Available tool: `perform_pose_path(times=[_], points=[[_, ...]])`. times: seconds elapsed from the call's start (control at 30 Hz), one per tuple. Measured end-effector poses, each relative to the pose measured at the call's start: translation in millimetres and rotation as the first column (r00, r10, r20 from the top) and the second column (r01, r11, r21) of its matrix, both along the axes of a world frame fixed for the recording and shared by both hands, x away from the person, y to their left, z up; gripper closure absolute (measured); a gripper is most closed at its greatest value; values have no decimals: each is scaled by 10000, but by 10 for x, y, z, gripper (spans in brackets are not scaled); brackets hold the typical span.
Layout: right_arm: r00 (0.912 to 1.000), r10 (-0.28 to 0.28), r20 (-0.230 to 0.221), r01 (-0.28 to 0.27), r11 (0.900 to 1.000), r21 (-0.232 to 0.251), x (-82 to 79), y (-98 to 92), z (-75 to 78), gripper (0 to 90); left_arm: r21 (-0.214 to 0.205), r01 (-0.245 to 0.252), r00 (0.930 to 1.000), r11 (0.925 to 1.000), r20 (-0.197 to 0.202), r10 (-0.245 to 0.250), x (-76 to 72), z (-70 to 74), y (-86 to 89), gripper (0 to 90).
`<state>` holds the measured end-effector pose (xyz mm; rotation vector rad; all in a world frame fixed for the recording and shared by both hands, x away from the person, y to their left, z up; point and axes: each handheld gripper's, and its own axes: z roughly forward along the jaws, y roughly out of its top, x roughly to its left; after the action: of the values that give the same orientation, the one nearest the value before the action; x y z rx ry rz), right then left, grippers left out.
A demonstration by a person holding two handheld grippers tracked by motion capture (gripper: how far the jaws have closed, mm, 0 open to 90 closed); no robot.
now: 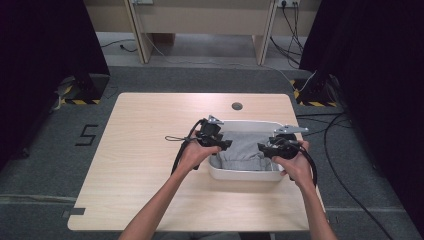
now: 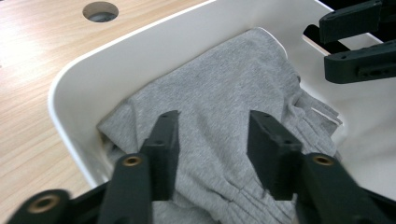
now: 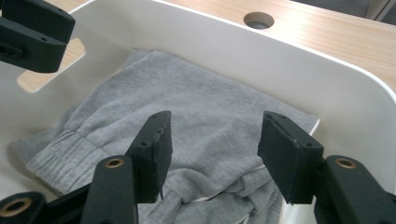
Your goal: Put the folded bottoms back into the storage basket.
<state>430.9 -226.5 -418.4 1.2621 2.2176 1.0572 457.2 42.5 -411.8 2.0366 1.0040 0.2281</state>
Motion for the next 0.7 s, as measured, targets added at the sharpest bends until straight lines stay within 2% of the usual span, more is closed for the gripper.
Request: perform_pose_path(times=[0.13, 0.27, 0.37, 0.47, 0.7], points=[[9998, 153, 88, -156, 9992, 361, -62, -24, -19, 405, -91, 59, 9999, 9999, 114, -58, -65, 17, 41, 419], [9998, 117, 129, -122, 9991, 416, -123, -36, -26, 387, -90, 7, 9999, 10000, 144, -6, -92, 16, 72, 378], [9997, 132, 224, -143, 9988, 460, -166, -44, -20, 381, -91, 59, 9999, 9999, 142, -58, -115, 18, 104, 362], [9995, 128, 286, -143, 9986, 506, -204, -46, -9, 377, -323, 89, 9999, 9994, 97, -85, -142, 30, 132, 356], [9987, 206, 463, -233, 9980, 582, -287, -22, 6, 353, -398, 100, 9997, 9992, 238, -91, -212, 37, 189, 340]])
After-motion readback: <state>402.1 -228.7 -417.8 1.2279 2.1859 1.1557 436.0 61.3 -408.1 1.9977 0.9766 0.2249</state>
